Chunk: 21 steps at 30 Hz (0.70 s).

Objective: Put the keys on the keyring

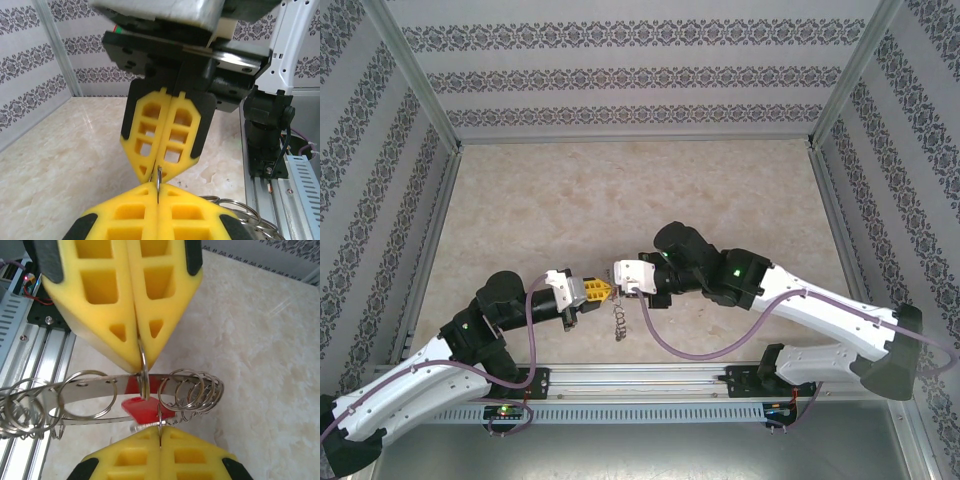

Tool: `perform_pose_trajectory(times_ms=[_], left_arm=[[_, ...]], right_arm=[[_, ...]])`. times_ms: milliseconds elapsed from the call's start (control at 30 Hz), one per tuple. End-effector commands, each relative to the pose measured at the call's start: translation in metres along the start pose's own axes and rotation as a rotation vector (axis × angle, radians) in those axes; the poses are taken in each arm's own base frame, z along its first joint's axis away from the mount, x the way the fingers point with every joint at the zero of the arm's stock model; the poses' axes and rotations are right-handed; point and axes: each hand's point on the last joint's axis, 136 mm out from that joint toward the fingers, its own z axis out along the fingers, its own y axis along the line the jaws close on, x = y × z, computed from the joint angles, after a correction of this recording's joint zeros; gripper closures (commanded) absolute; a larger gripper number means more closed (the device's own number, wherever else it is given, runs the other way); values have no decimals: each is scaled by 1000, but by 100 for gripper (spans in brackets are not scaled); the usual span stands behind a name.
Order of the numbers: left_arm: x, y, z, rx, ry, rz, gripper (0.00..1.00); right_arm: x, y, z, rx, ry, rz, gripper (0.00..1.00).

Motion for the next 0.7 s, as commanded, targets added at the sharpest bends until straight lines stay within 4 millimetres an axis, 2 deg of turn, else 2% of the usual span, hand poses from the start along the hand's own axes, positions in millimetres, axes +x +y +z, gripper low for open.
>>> perform_pose_trajectory(times_ms=[0, 233, 667], left_arm=[[-29, -1, -5, 2, -94, 62, 100], [-33, -4, -8, 14, -112, 64, 100], [-33, -5, -6, 25, -110, 63, 100]], right_arm=[[-10, 2, -13, 17, -71, 26, 100], [-23, 11, -23, -11, -177, 89, 100], [-31, 11, -16, -36, -220, 113, 100]])
